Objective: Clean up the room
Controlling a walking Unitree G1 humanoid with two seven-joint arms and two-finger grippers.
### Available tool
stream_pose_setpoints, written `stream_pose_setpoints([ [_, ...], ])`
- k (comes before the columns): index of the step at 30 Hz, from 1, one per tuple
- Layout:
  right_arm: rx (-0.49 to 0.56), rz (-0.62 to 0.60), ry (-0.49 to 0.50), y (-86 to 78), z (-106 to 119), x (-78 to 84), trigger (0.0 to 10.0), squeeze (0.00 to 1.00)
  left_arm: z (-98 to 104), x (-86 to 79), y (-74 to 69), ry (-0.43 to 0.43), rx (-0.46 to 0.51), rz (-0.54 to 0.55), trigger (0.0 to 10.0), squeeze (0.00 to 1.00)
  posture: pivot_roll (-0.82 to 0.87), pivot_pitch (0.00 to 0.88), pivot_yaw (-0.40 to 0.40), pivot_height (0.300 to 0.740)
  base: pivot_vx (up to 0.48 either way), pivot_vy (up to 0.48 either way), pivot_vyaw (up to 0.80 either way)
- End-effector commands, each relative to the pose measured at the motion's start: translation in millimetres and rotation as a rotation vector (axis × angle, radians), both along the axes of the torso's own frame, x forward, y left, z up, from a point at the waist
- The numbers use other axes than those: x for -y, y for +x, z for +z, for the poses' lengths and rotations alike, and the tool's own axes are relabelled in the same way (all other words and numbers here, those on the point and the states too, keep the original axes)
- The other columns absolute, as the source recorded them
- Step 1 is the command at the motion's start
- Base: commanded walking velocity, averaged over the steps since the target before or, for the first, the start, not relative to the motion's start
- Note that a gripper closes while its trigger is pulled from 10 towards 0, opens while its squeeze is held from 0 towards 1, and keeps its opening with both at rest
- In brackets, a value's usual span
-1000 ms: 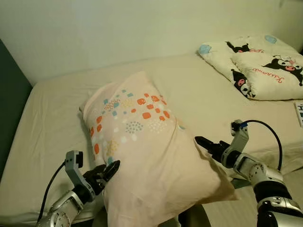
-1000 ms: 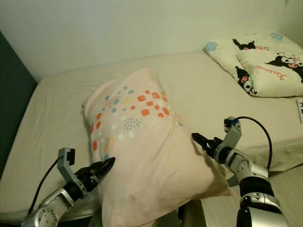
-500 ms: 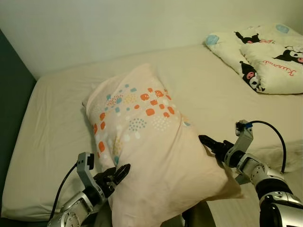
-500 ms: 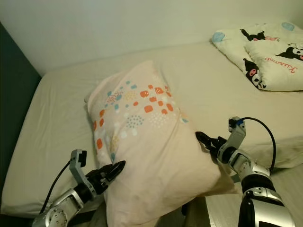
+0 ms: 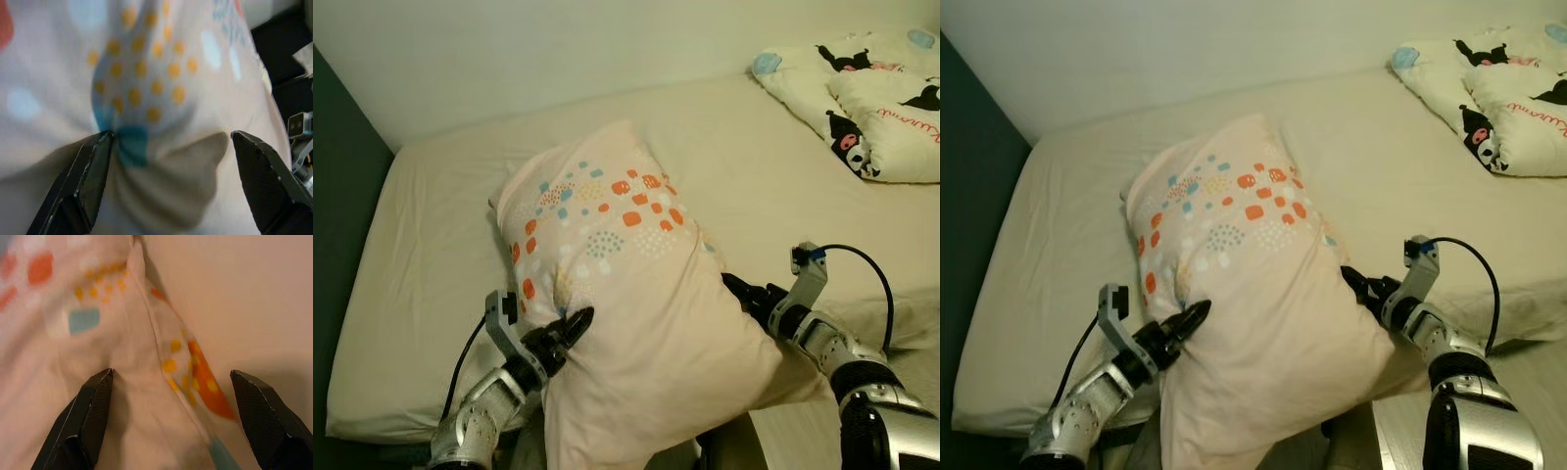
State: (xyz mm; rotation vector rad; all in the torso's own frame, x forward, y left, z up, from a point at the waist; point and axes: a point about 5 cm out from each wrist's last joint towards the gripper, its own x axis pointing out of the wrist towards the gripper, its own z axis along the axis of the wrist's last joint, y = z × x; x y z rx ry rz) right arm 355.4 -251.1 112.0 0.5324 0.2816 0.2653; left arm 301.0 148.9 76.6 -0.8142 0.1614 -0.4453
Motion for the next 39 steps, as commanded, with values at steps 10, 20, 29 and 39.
stream_pose_setpoints([
  [10,0.133,-0.196,0.169,12.3,32.4,19.2,10.0,0.00,3.4,-36.5,9.2,0.095,0.005,0.068,10.0,0.80,0.04,0.363,0.045,0.606,0.000,0.000,0.00],
  [20,0.084,-0.165,0.130,17.4,31.4,7.8,10.0,0.00,-14.2,-28.0,1.5,0.098,-0.051,0.004,10.0,0.79,0.03,0.395,0.029,0.606,0.000,0.000,0.00],
  [29,0.022,-0.081,0.081,17.1,17.6,-11.8,10.0,0.00,-13.3,-17.5,-2.6,-0.035,-0.049,0.049,10.0,0.81,0.02,0.411,0.005,0.606,0.000,0.000,0.00],
  [39,0.012,0.251,0.075,14.1,7.1,-57.3,10.0,0.00,0.5,-1.1,0.8,-0.147,-0.009,0.048,10.0,0.80,0.02,0.404,-0.001,0.606,0.000,0.000,0.00],
])
